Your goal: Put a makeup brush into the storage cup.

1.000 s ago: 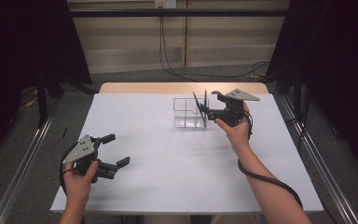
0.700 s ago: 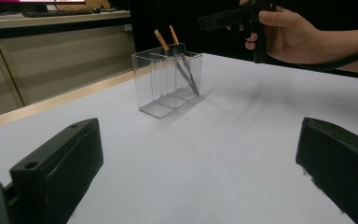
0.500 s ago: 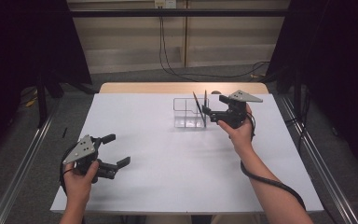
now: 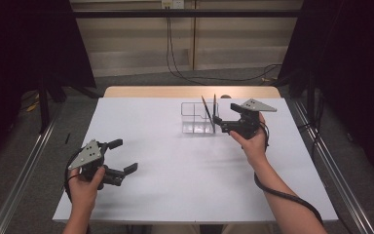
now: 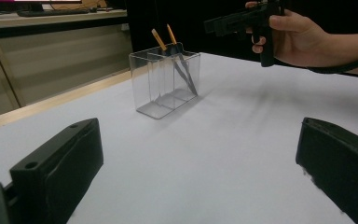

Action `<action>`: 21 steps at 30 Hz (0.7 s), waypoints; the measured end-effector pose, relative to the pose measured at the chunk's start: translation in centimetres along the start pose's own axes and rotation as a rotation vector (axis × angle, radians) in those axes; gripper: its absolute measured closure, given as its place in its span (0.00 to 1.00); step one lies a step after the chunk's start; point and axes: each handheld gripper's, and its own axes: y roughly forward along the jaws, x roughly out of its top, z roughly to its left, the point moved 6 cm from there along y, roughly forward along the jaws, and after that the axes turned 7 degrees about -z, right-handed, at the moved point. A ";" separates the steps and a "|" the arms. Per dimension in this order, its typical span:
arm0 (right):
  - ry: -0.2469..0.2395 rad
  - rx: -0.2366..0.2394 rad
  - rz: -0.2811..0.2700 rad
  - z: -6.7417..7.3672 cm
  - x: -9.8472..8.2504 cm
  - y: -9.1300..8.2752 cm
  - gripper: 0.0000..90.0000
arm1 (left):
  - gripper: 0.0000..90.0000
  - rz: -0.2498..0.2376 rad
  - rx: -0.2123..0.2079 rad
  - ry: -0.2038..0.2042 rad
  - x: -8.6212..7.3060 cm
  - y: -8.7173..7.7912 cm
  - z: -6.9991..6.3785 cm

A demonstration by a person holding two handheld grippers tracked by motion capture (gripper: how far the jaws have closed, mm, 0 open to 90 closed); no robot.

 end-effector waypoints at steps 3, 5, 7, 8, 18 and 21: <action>-0.001 0.001 -0.001 0.0 -0.1 -0.3 0.06 | 0.01 0.000 0.004 0.004 0.0 -0.1 0.0; -0.003 0.001 0.000 0.1 -0.2 -0.5 0.06 | 0.01 0.001 0.005 0.005 0.0 -0.2 0.0; -0.009 0.008 0.005 0.2 -0.3 -0.7 0.06 | 0.01 -0.001 0.005 0.003 0.1 -0.3 -0.1; -0.015 0.011 0.007 0.3 -0.3 -0.8 0.06 | 0.01 0.000 0.007 0.003 0.0 -0.3 -0.1; -0.024 0.026 0.002 0.6 -0.5 -2.0 0.05 | 0.01 -0.004 0.007 -0.001 0.0 -0.4 0.0; -0.028 0.032 0.004 0.7 -0.6 -2.4 0.05 | 0.01 -0.004 0.006 -0.003 0.0 -0.3 0.0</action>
